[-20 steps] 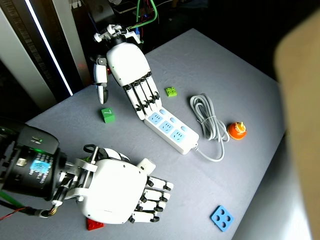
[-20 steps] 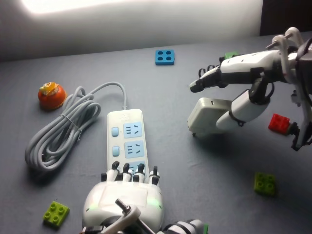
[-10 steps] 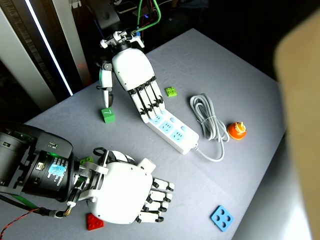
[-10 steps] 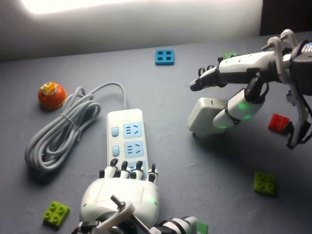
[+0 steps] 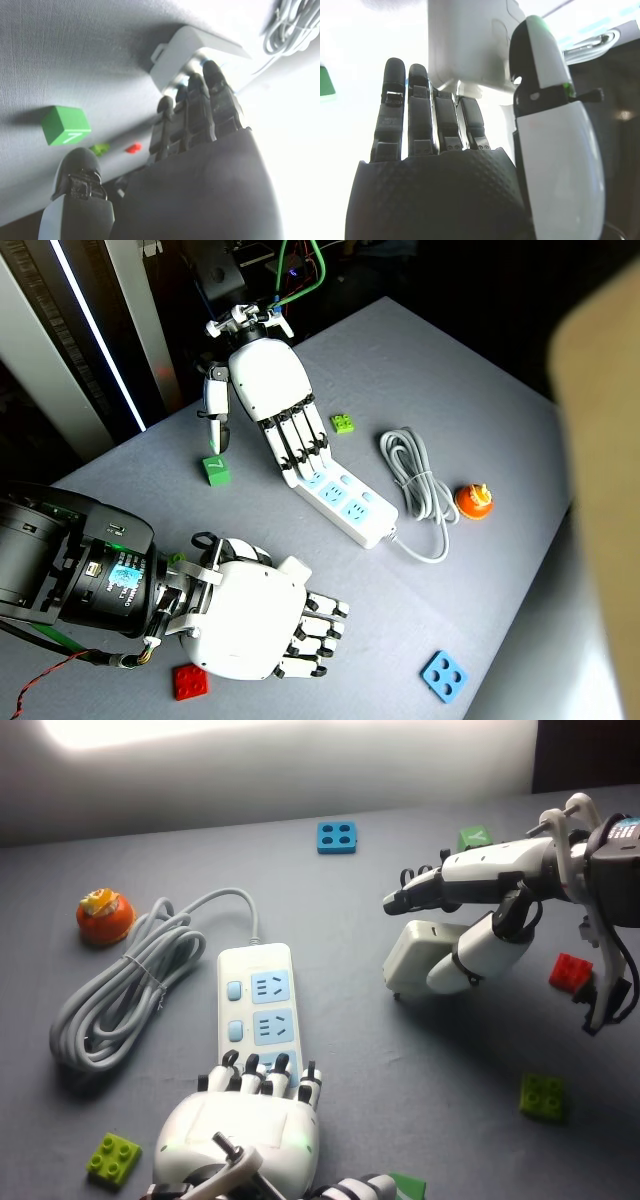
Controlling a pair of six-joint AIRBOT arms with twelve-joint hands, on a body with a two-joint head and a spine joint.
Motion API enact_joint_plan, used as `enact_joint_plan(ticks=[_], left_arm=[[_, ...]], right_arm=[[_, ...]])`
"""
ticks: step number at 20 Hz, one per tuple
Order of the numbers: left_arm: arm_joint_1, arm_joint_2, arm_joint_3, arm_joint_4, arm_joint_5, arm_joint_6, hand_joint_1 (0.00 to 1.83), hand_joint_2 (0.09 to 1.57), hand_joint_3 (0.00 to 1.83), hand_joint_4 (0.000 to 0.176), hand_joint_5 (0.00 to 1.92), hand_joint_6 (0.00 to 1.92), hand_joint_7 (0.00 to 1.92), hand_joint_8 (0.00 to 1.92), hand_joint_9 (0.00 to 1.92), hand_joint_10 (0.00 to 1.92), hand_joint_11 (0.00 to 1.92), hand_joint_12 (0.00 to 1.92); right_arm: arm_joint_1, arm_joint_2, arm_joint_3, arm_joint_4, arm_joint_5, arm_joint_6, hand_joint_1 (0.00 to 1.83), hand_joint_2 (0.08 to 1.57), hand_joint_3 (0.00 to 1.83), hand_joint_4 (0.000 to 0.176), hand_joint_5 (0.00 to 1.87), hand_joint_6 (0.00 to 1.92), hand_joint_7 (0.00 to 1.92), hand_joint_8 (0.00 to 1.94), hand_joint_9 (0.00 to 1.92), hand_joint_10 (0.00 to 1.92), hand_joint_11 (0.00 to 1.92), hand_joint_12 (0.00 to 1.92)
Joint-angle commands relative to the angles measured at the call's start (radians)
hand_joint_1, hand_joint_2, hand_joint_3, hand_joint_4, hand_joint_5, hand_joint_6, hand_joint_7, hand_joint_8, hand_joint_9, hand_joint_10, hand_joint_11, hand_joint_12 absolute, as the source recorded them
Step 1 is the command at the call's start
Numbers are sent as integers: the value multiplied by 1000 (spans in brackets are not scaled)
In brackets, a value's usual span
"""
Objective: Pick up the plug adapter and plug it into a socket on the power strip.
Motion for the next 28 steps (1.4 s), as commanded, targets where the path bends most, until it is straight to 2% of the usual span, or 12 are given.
enact_joint_plan(ticks=[1,4,6,15,20,21,22,24,25,26,27,28], left_arm=[[4,6,-7,24,-45,3,5,1227,0,0,87,1,100,3,105,3,0,328],[3,13,-14,44,-46,3,2,1220,0,0,72,1,65,2,74,1,0,196],[9,17,-20,44,-42,3,0,1219,0,0,54,0,48,0,57,0,0,175],[18,29,-33,44,-43,3,19,1222,0,0,76,3,92,4,112,3,0,318],[20,35,-34,44,-43,3,0,1232,2,0,84,0,116,2,134,3,0,388],[20,36,-34,44,-43,3,0,1230,0,0,106,4,134,5,150,4,0,449],[20,36,-34,44,-43,3,21,1230,0,0,113,5,139,5,154,4,0,461],[19,36,-35,44,-43,3,23,1231,0,0,113,4,143,5,154,3,0,472],[19,36,-36,44,-43,3,18,1232,0,0,110,1,141,2,155,2,0,462],[20,36,-36,44,-43,3,18,1232,0,0,110,1,141,2,155,2,0,462],[20,36,-35,44,-43,3,0,1237,2,0,96,2,128,3,129,3,0,397],[20,36,-35,44,-43,3,0,1237,2,0,96,2,128,3,129,3,0,397]], right_arm=[[3,3,3,5,92,6,963,1093,4,0,200,0,182,0,198,0,0,705],[-1,1,3,5,94,7,1087,1061,0,0,285,14,244,9,240,8,0,714],[-5,-2,3,5,95,10,1021,1102,9,0,304,4,256,2,229,1,0,762],[-14,-13,6,5,102,26,1086,1094,2,0,500,15,424,5,385,6,5,979],[-17,-19,10,5,111,29,1147,1095,4,0,739,24,643,10,599,15,229,1004],[-19,-21,10,5,112,29,1137,1175,0,0,845,934,751,32,727,28,362,1003],[-19,-22,11,5,112,29,1127,1187,0,0,828,1152,806,35,776,35,396,1026],[-19,-23,11,5,112,33,1134,1174,2,0,855,1155,934,27,878,45,482,1059],[-20,-24,11,5,112,34,1202,1133,39,0,929,1152,905,808,971,64,618,1013],[-20,-24,11,5,112,34,1202,1133,39,0,929,1152,905,808,971,64,618,1013],[-20,-24,11,5,111,34,1178,1191,4,18,817,1274,851,1153,1042,82,693,1099],[-19,-23,11,5,110,35,1178,1191,4,18,817,1274,851,1153,1042,82,693,1099]])
